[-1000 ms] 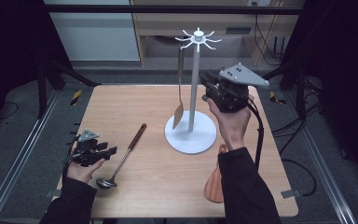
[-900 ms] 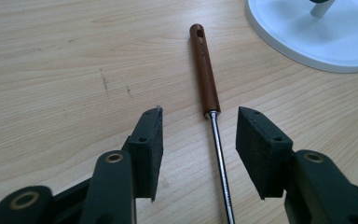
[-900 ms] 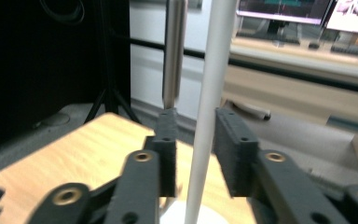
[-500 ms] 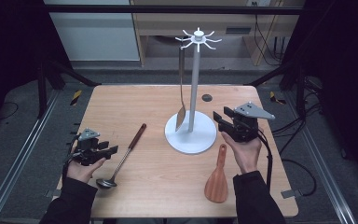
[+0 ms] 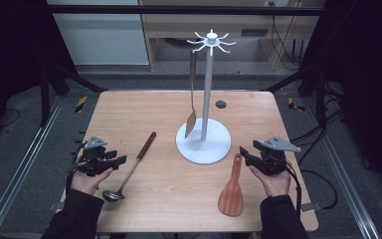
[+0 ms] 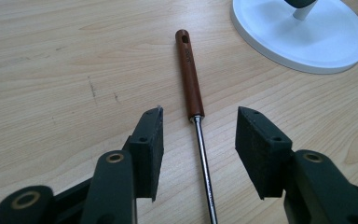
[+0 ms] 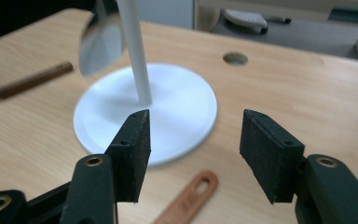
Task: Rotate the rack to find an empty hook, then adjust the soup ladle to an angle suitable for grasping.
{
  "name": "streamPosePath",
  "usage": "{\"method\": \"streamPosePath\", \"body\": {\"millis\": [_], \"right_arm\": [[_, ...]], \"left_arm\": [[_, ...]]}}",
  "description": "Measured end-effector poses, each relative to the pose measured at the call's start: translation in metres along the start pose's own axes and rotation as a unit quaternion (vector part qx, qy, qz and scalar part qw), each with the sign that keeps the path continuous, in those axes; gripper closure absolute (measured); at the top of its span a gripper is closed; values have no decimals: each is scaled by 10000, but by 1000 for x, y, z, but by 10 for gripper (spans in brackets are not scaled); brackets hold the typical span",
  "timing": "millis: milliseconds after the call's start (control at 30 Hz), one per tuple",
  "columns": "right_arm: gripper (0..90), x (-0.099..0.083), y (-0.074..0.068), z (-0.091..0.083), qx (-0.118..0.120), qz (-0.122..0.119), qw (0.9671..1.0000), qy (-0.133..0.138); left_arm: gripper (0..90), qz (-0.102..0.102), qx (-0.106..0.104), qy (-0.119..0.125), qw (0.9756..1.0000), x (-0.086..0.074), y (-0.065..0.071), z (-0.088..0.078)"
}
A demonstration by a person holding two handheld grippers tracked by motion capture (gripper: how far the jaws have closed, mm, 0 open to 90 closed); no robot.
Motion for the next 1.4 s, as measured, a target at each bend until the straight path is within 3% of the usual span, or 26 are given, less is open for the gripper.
{"method": "streamPosePath", "body": {"millis": [233, 333, 533, 667, 1000, 1133, 1400], "right_arm": [[421, -27, 13, -4, -78, 39, 9995, -291], [423, -45, 21, -6, -174, -56, 9986, -488], [424, -60, 30, -12, -243, 9, 9975, -663], [424, -63, 30, -13, -243, -84, 9971, -722], [420, -64, 29, -12, -234, -120, 9968, -750], [418, -64, 30, -12, -270, -99, 9968, -744], [424, -64, 29, -12, -244, -124, 9967, -770]], "left_arm": [[511, 38, 4, -83, 10000, 5, 3, -3], [511, 77, -31, -142, 9999, 8, 4, -3], [506, 190, -7, -345, 9992, 13, 8, 3], [502, 252, 4, -529, 9983, 16, 9, 7], [499, 273, -36, -560, 9981, 28, 10, 8], [499, 298, 32, -680, 9972, 36, 7, 11], [503, 294, 151, -1136, 9930, 41, 7, 25]]}}
Point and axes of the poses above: each handheld gripper's, and its own axes: z roughly forward along the jaws, x roughly out of its top, y roughly to its right, the point moved 4 cm from there along z, roughly forward along the jaws, and after that the axes turned 9 degrees about -x, right-handed, at the moved point
